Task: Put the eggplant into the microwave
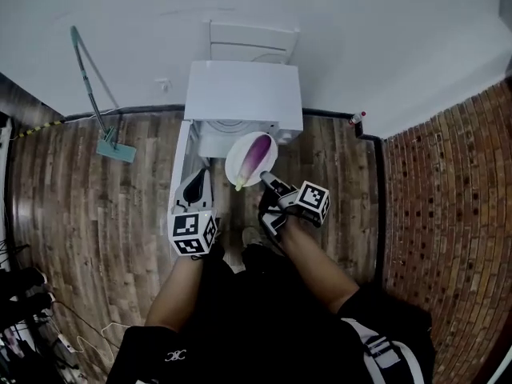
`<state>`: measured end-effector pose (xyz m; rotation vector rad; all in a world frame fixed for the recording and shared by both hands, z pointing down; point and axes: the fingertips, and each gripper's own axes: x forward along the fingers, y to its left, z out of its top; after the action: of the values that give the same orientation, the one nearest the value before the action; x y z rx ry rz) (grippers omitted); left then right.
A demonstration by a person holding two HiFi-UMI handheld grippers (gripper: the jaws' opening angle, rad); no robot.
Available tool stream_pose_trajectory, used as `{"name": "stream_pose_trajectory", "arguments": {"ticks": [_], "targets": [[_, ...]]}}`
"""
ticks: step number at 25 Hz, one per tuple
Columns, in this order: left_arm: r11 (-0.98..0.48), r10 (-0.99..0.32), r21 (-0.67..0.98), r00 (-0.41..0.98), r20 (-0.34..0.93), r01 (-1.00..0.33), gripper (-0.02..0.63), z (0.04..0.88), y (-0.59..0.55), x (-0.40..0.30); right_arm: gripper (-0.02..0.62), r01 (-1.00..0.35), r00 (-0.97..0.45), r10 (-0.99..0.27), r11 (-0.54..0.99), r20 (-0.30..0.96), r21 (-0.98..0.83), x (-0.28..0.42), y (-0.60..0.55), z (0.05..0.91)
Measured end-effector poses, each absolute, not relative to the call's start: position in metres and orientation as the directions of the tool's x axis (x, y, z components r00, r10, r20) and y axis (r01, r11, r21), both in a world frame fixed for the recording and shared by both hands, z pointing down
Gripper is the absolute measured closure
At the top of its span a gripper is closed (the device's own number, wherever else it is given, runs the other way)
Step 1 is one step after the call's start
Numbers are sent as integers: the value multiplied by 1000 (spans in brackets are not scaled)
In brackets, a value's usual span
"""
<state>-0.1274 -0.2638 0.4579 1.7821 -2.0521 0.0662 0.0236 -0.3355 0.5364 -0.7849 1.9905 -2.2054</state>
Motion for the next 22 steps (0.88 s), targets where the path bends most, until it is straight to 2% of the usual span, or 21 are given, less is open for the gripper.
{"name": "stream_pose_trajectory", "arguments": {"ticks": [4,10,16,22], "targets": [[220,-932,227,-136,337,-949,607,474,-268,-115,572,-291,-888,-325,-146,324,-945,21,-349,569],[237,-929,210,-159,334,-948,607,527,-274,-115,572,-286,-888,-322,-175,329,-942,3,-370,631],[245,-938,218,-173,300,-945,607,619,-288,-127,572,-297,-890,-314,-150,330,-943,-30,-393,723],[239,-943,211,-175,283,-948,607,727,-304,-144,572,-218,-900,-346,-170,265,-961,-69,-430,814]]}}
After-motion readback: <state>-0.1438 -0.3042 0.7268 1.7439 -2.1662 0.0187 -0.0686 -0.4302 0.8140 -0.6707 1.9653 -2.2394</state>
